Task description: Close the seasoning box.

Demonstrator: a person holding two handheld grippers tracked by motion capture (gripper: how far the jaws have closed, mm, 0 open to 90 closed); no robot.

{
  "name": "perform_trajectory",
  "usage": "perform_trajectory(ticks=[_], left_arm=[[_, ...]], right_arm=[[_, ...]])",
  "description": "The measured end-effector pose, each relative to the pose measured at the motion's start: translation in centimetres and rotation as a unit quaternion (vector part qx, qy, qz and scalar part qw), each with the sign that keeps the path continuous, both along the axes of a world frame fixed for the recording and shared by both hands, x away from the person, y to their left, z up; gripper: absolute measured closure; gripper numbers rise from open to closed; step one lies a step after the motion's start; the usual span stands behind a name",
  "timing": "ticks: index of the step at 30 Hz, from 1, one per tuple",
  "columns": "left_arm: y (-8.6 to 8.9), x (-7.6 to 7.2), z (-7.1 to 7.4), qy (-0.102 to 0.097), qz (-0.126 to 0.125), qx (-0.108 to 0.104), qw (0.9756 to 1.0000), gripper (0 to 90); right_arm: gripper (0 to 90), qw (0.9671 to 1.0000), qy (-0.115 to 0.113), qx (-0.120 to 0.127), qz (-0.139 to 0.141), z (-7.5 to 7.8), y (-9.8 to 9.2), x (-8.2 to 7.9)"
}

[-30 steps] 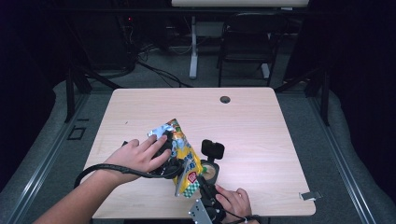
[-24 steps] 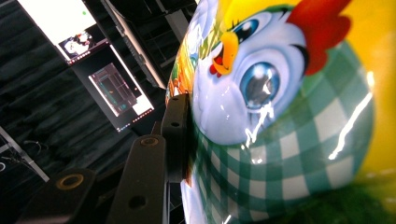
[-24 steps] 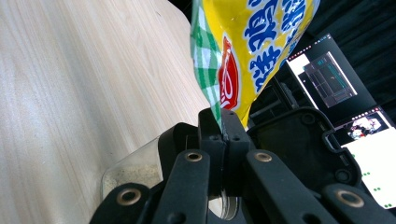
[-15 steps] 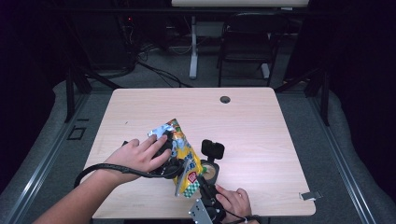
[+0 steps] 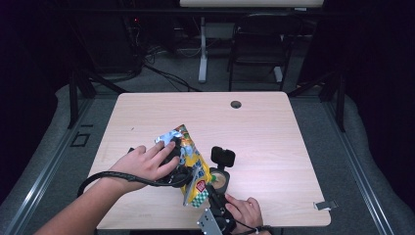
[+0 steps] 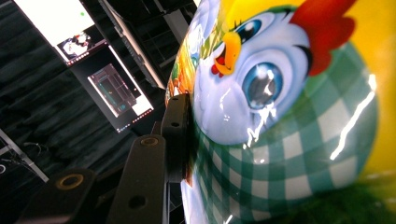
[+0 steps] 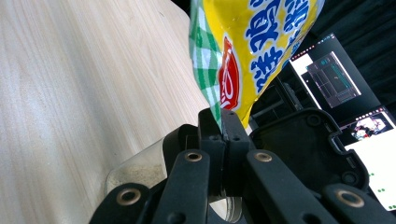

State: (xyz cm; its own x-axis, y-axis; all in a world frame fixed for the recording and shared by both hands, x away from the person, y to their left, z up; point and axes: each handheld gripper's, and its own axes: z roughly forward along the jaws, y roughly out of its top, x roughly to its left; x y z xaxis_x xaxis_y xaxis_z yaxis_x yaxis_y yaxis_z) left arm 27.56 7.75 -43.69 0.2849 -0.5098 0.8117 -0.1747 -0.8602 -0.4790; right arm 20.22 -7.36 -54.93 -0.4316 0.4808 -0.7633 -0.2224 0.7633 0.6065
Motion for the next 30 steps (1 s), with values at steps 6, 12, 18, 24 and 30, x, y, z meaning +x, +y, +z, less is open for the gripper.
perform_trajectory(ticks=[6, 12, 18, 24, 30], left_arm=[[-0.05, 0.0, 0.08, -0.001, -0.002, 0.002, 1.0, 67.8], [-0.11, -0.02, 0.13, 0.001, -0.001, 0.004, 1.0, 67.7], [-0.18, -0.05, 0.21, 0.003, -0.001, 0.003, 1.0, 68.0], [-0.36, -0.07, 0.31, 0.003, -0.002, 0.008, 1.0, 69.2], [-0.36, -0.11, 0.36, 0.001, -0.005, 0.008, 1.0, 69.4]], right_arm=[[89.6, 1.0, 0.001, -0.001, -0.001, 0.03, -0.02, 0.0], [89.5, 1.0, 0.001, -0.002, -0.001, 0.05, -0.06, -0.01], [89.3, 1.0, 0.001, -0.002, -0.001, 0.04, -0.09, 0.03], [88.7, 1.0, 0.002, -0.002, -0.003, 0.07, -0.15, 0.0], [88.7, 1.0, 0.004, -0.005, -0.007, 0.22, -0.26, -0.05]])
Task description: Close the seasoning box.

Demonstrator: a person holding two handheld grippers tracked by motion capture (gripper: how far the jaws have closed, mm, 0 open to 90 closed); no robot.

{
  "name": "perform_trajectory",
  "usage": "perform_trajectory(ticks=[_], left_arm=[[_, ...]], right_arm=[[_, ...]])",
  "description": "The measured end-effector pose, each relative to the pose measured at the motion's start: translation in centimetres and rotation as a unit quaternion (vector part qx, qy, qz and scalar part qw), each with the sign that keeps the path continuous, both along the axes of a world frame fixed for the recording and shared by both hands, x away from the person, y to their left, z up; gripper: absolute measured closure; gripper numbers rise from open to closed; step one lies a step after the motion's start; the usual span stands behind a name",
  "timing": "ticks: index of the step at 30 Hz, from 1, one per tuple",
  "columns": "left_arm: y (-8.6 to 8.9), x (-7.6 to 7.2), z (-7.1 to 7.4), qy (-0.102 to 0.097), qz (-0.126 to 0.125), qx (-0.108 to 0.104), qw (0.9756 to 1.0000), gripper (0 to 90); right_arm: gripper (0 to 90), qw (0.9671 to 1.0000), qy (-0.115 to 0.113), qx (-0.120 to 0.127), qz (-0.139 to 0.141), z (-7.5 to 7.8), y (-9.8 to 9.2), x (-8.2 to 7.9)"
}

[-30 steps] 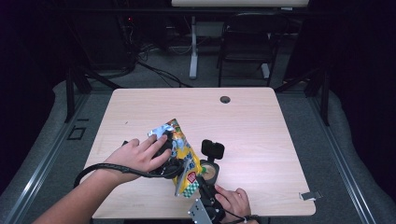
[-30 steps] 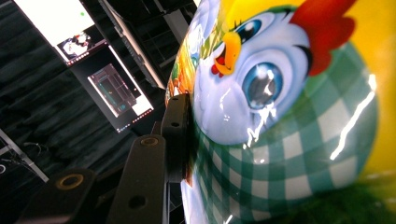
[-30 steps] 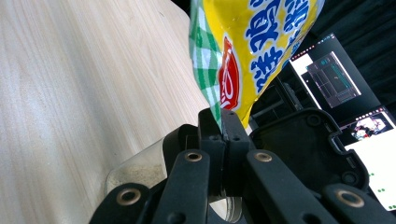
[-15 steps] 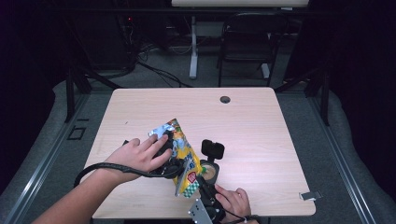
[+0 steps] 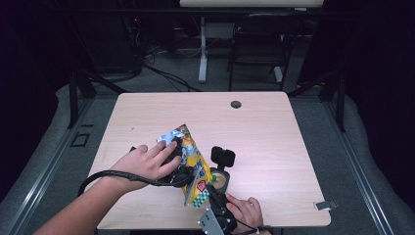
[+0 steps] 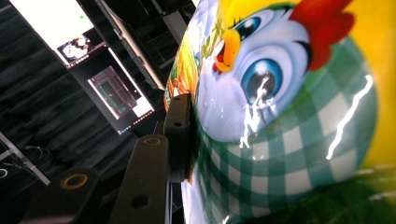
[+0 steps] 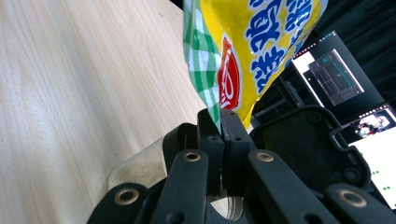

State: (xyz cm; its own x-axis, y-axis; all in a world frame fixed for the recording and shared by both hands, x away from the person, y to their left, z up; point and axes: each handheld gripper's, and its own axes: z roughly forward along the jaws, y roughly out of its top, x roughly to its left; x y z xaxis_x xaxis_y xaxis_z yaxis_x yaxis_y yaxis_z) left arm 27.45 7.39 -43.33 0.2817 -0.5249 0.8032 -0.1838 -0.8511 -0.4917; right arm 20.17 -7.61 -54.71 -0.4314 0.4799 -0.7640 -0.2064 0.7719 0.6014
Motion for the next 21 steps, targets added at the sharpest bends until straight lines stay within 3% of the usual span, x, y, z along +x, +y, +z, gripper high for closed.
perform_trajectory(ticks=[2, 4, 5, 9, 11, 21], left_arm=[[-0.01, 0.0, 0.02, 0.001, 0.0, 0.001, 1.0, 69.4], [-0.01, -0.02, 0.02, 0.001, 0.001, 0.002, 1.0, 69.4], [-0.02, -0.02, 0.03, 0.002, 0.0, 0.002, 1.0, 69.5], [0.0, -0.02, 0.07, 0.004, 0.0, 0.003, 1.0, 69.6], [0.0, -0.05, 0.08, 0.003, -0.001, 0.004, 1.0, 69.6], [-0.14, -0.38, -0.04, -0.007, -0.006, 0.006, 0.9999, 69.8]], right_arm=[[88.7, 0.9999, 0.002, 0.01, 0.006, -0.09, -0.01, 0.11], [88.7, 1.0, 0.005, 0.001, -0.002, 0.07, -0.06, 0.03], [88.7, 0.9999, 0.006, 0.015, 0.005, -0.09, -0.03, 0.14], [88.7, 0.9998, 0.007, 0.015, 0.006, -0.1, -0.03, 0.14], [88.7, 1.0, 0.007, 0.002, -0.003, 0.07, -0.08, 0.03], [88.6, 0.9999, 0.01, 0.011, 0.003, -0.27, 0.0, 0.25]])
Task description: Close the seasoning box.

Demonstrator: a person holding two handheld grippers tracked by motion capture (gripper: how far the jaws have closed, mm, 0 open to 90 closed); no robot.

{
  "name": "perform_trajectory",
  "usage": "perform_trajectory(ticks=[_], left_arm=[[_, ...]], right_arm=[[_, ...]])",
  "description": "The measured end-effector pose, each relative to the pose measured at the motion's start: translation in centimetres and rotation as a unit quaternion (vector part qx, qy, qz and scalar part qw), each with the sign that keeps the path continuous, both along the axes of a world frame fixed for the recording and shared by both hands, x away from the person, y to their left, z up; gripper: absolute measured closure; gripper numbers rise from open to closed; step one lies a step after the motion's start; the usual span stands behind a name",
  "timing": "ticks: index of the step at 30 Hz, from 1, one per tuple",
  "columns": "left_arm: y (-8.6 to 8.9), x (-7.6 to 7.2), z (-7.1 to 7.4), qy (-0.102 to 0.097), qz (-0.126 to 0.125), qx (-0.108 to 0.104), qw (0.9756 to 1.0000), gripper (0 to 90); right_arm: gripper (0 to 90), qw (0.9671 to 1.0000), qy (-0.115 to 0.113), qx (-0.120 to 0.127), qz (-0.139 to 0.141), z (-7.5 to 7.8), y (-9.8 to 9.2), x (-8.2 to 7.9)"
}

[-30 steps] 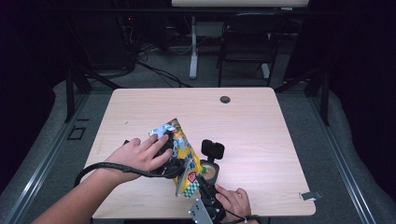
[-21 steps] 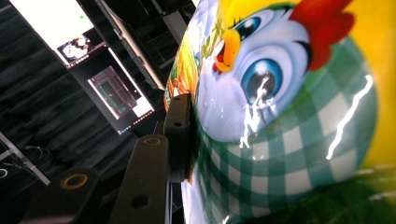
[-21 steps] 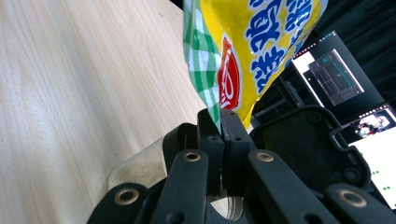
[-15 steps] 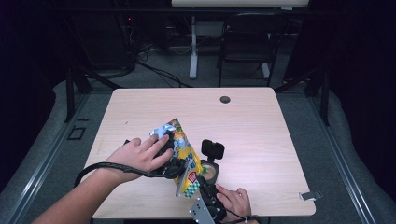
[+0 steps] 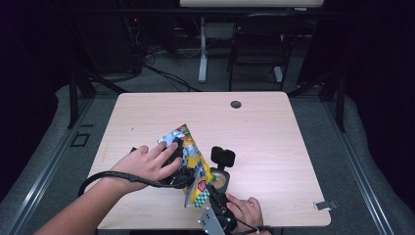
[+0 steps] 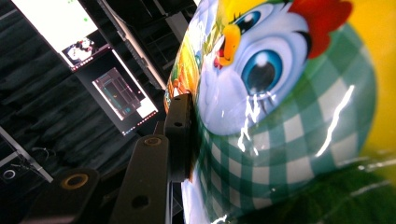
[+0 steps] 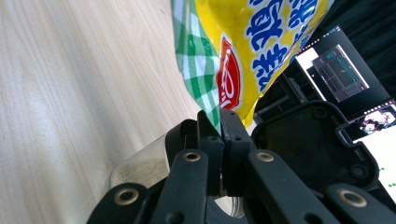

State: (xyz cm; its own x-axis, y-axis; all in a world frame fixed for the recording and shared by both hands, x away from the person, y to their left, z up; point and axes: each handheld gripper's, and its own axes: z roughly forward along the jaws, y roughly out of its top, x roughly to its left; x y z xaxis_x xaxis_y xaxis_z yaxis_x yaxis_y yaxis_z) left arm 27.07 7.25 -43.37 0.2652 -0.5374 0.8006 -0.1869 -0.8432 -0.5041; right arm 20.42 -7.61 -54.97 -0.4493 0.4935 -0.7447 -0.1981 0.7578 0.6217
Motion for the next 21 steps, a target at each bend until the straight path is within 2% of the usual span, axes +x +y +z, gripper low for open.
perform_trajectory(ticks=[4, 7, 11, 13, 15, 17, 19, 20, 21], left_arm=[[-0.01, -0.07, 0.04, -0.001, -0.001, -0.001, 1.0, 70.2], [-0.09, -0.13, 0.1, -0.003, -0.003, 0.004, 1.0, 70.3], [-0.07, -0.15, 0.07, -0.002, -0.003, 0.001, 1.0, 70.3], [-0.09, -0.16, 0.06, -0.001, -0.002, 0.001, 1.0, 70.3], [-0.11, -0.18, 0.05, -0.003, -0.003, 0.002, 1.0, 70.3], [-0.11, -0.19, 0.02, -0.002, -0.003, 0.001, 1.0, 70.4], [-0.09, -0.21, -0.01, -0.001, -0.003, 0.001, 1.0, 70.4], [-0.09, -0.22, -0.02, -0.001, -0.003, 0.0, 1.0, 70.4], [-0.1, -0.25, -0.02, -0.002, -0.003, 0.002, 1.0, 70.4]], right_arm=[[88.6, 0.9998, 0.0, -0.015, -0.009, 0.17, -0.03, -0.12], [88.6, 0.9999, 0.0, -0.011, -0.006, 0.11, -0.01, -0.07], [88.5, 0.9999, 0.0, -0.012, -0.007, 0.1, -0.02, -0.07], [88.5, 1.0, 0.001, -0.003, -0.002, -0.03, 0.02, 0.01], [88.5, 1.0, 0.001, -0.004, -0.003, -0.02, 0.0, 0.02], [88.5, 0.9998, 0.003, -0.015, -0.01, 0.11, -0.05, -0.06], [88.5, 0.9999, 0.001, -0.011, -0.008, 0.05, -0.04, 0.01], [88.5, 1.0, 0.002, -0.001, -0.002, -0.09, -0.01, 0.1], [88.4, 1.0, 0.002, -0.004, -0.003, -0.07, -0.02, 0.09]])
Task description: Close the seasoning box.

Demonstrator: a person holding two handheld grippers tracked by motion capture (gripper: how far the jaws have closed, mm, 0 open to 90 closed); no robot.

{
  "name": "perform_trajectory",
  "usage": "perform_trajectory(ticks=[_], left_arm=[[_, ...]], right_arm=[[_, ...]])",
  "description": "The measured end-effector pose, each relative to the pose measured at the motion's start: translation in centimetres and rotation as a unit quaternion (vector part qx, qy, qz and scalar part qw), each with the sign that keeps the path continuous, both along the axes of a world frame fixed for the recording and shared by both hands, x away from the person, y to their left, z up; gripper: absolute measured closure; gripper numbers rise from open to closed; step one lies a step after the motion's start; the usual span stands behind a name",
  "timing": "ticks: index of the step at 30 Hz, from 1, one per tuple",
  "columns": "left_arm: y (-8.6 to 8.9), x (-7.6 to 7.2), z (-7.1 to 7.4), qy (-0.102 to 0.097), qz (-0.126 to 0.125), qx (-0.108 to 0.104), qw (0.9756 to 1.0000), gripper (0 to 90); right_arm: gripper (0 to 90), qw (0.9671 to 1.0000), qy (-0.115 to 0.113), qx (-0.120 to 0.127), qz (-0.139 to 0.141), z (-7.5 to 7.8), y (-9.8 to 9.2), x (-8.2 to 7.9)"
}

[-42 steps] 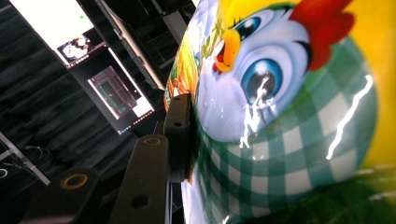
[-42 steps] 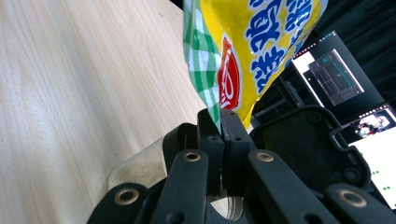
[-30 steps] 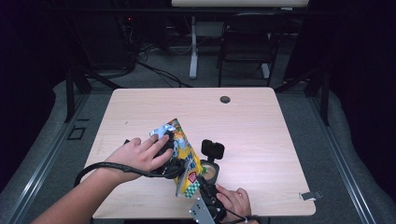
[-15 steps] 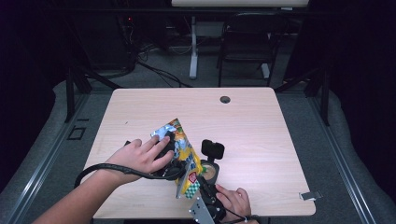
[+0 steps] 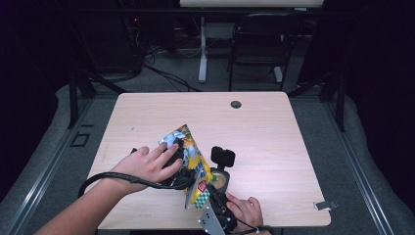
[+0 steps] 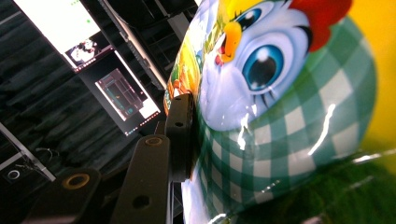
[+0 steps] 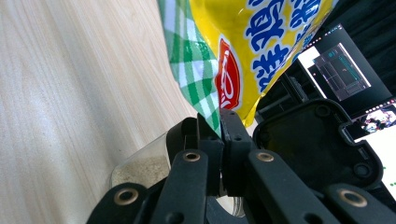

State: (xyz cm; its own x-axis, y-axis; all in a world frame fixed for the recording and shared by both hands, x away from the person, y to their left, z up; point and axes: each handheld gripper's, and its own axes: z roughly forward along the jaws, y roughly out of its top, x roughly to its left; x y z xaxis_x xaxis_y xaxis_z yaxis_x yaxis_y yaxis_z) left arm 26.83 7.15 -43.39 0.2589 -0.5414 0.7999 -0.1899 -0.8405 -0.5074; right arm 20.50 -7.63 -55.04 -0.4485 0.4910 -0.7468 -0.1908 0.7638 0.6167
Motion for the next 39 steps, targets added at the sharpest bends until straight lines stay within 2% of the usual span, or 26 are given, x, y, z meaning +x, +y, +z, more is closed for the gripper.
perform_trajectory(ticks=[8, 11, 14, 15, 18, 19, 25, 28, 31, 34, 36, 39], left_arm=[[-0.05, -0.13, 0.13, -0.001, -0.002, 0.001, 1.0, 70.3], [-0.1, -0.16, 0.16, -0.001, -0.004, 0.002, 1.0, 70.3], [-0.2, -0.17, 0.11, -0.004, -0.008, 0.003, 1.0, 70.3], [-0.22, -0.17, 0.09, -0.004, -0.009, 0.003, 1.0, 70.3], [-0.36, -0.22, 0.12, -0.004, -0.009, 0.007, 0.9999, 70.2], [-0.38, -0.25, 0.14, -0.001, -0.006, 0.004, 1.0, 70.2], [-0.43, -0.29, 0.19, -0.004, -0.011, 0.005, 0.9999, 70.1], [-0.42, -0.32, 0.09, -0.003, -0.012, 0.01, 0.9999, 70.2], [-0.39, -0.36, -0.18, -0.001, -0.014, 0.014, 0.9998, 70.4], [-0.35, -0.26, -0.07, 0.002, -0.01, 0.012, 0.9999, 70.8], [-0.31, -0.23, -0.03, 0.003, -0.01, 0.009, 0.9999, 71.0], [-0.3, -0.23, -0.07, 0.006, -0.01, 0.011, 0.9999, 71.3]], right_arm=[[88.2, 1.0, 0.002, 0.003, 0.002, -0.08, 0.03, 0.05], [88.0, 0.9999, 0.001, -0.01, -0.006, 0.1, -0.07, -0.06], [87.7, 1.0, 0.002, -0.008, -0.005, 0.04, -0.11, -0.02], [87.6, 1.0, 0.004, 0.004, 0.0, -0.12, -0.1, 0.07], [87.3, 0.9999, 0.004, -0.008, -0.006, 0.03, -0.16, -0.03], [87.2, 1.0, 0.005, 0.005, 0.001, -0.16, -0.1, 0.07], [86.7, 1.0, 0.005, 0.005, 0.001, -0.12, -0.12, 0.06], [86.2, 0.9999, 0.007, -0.007, -0.007, 0.02, -0.17, -0.01], [85.4, 1.0, 0.006, 0.001, 0.003, -0.46, -0.02, 0.05], [85.1, 0.9999, 0.008, -0.008, -0.001, -0.31, -0.08, 0.05], [84.6, 1.0, 0.007, 0.004, 0.0, -0.34, -0.09, 0.14], [83.9, 1.0, 0.007, 0.003, 0.0, -0.3, -0.16, 0.1]])
